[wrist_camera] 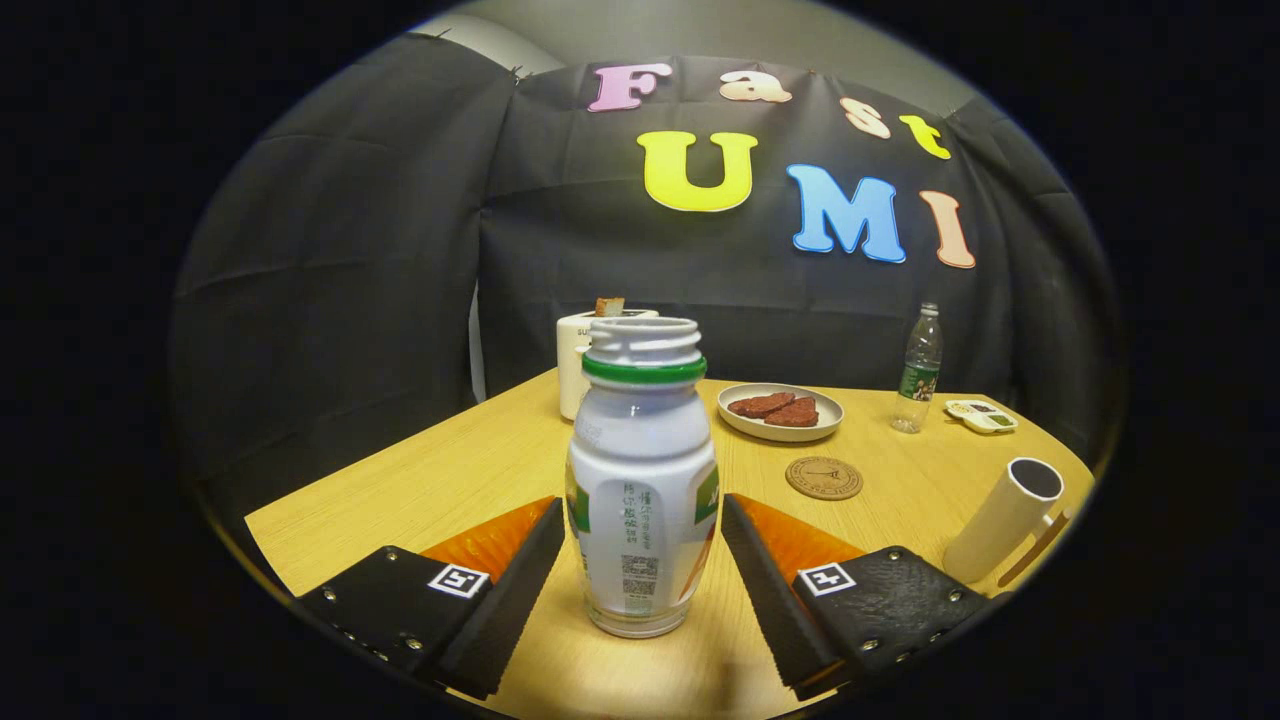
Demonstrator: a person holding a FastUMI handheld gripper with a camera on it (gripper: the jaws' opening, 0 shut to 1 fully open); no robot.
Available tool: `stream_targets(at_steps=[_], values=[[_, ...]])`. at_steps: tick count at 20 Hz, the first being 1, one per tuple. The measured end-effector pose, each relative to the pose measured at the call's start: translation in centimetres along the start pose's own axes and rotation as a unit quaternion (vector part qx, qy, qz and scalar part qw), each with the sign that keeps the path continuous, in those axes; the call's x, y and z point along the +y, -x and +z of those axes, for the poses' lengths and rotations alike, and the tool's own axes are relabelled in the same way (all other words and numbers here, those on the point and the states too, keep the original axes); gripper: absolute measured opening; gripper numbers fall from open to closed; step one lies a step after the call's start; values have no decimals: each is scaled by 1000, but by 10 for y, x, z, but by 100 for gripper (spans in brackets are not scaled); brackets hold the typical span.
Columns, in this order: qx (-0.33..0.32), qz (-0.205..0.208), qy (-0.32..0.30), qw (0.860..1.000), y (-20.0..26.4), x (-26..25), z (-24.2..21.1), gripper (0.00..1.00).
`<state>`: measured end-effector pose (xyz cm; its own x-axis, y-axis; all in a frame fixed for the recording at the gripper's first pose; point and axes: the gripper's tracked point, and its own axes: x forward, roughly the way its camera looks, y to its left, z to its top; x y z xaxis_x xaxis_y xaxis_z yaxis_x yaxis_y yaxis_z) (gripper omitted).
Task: Take the bottle from table, then pour the juice into the cup, finally place the bottle on the coaster
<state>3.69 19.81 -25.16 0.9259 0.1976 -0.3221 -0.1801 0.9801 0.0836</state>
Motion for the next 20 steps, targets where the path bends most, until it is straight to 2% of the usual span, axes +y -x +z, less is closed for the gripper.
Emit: stream_targets(at_steps=[2, 6, 11, 13, 14, 20], values=[[1, 2, -5, 1000, 0, 0, 0, 80], [7, 7, -11, 1000, -1, 3, 0, 78], [14, 18, -7, 1000, -2, 5, 3, 70], [11, 14, -12, 1000, -2, 1, 8, 69], [5, 12, -20, 1000, -1, -3, 13, 66], [-26, -27, -90, 995, 4, -40, 49, 66]])
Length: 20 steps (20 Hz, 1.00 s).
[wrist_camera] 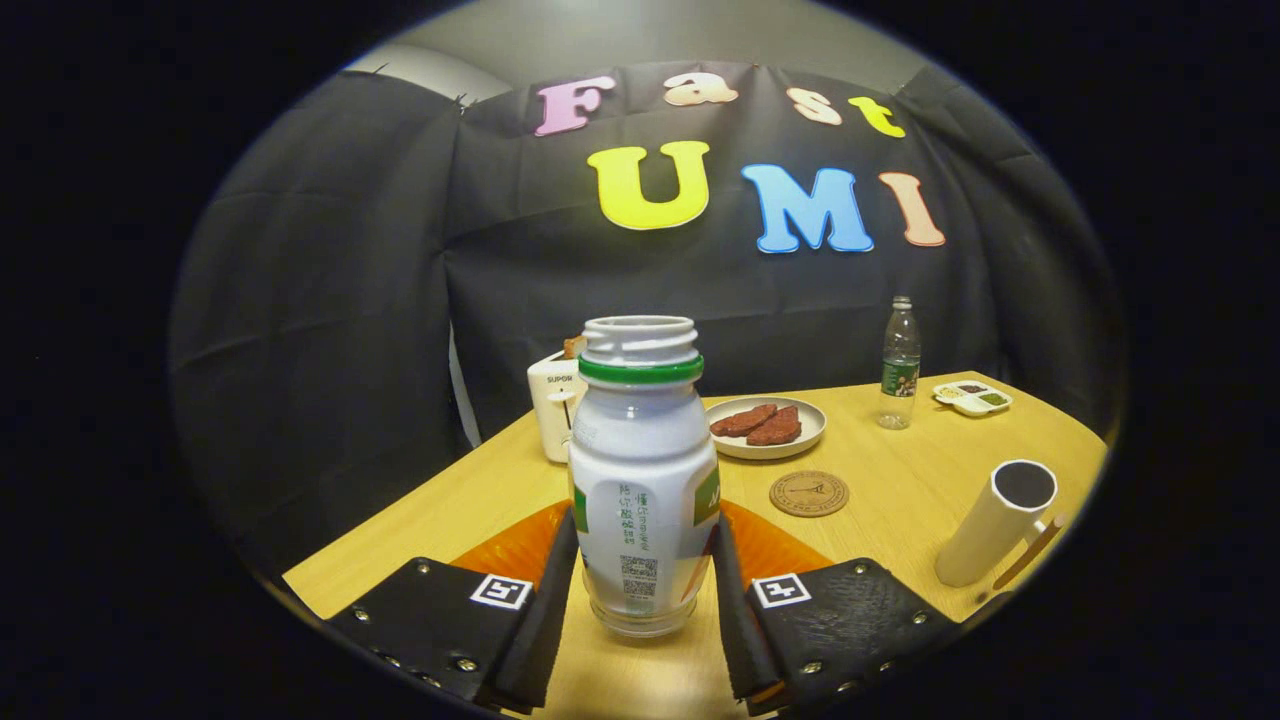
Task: Take the bottle from table, then pour the juice into the cup, finally place the bottle on the coaster
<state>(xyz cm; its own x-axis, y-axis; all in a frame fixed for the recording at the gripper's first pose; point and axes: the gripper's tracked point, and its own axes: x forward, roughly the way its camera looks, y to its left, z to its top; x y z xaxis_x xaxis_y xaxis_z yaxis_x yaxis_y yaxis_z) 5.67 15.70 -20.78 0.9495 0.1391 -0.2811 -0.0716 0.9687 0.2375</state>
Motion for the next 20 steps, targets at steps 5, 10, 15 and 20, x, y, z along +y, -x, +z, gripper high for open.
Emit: stream_targets(at_steps=[5, 10, 15, 20], values=[[2, -14, -58, 998, 4, -21, 16, 65], [-4, -27, -101, 994, 11, -39, 31, 65], [3, -38, -164, 986, 16, -60, 34, 65], [0, -46, -236, 971, 18, -78, 36, 65]])
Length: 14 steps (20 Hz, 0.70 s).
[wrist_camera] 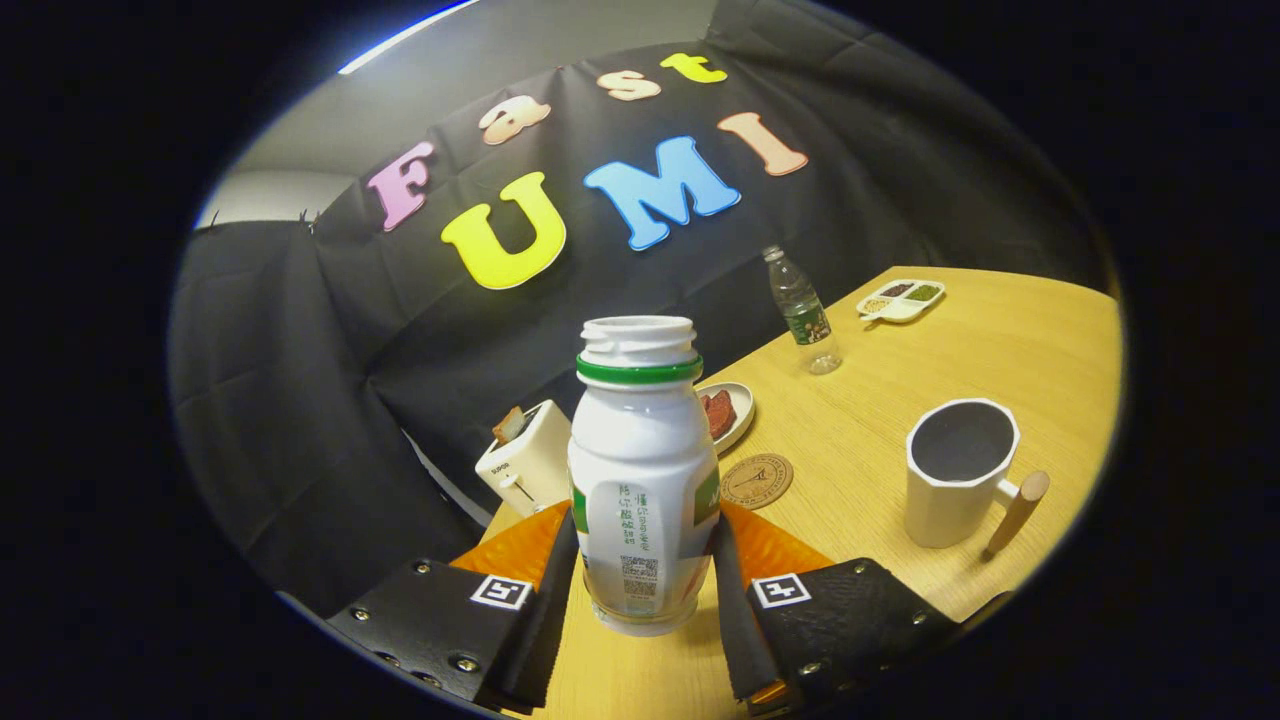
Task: Take the bottle from table, then pour the juice into the cup, finally place the bottle on the coaster
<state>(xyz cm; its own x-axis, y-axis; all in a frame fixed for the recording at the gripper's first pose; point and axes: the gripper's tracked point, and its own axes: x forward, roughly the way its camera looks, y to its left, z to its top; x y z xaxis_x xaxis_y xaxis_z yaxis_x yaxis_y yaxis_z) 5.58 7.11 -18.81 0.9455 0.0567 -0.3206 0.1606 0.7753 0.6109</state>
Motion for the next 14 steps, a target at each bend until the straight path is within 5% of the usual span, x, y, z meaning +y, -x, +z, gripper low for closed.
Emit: stream_targets(at_steps=[14], values=[[0, -10, -205, 979, 4, -31, 1, 66]])
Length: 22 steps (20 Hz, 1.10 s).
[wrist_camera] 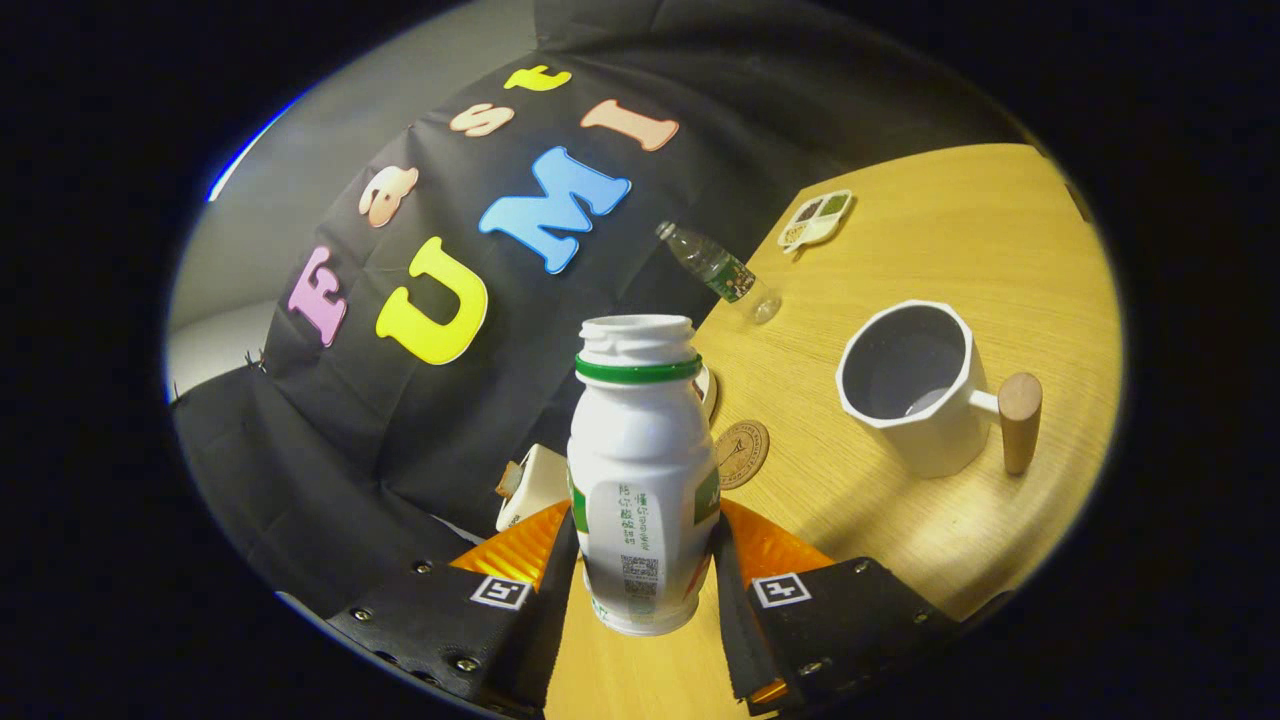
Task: Take the bottle from table, then pour the juice into the cup, finally place the bottle on the coaster
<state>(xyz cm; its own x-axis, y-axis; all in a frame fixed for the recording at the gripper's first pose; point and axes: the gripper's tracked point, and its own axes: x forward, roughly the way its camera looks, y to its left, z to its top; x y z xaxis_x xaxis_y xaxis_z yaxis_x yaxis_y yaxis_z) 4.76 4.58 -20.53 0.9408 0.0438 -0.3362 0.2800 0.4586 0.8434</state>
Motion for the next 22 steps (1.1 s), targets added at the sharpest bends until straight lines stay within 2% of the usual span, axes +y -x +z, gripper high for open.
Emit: stream_targets(at_steps=[9, 22], values=[[13, -12, -106, 994, -4, -22, 0, 65], [43, -22, -236, 971, -12, -30, 5, 65]])
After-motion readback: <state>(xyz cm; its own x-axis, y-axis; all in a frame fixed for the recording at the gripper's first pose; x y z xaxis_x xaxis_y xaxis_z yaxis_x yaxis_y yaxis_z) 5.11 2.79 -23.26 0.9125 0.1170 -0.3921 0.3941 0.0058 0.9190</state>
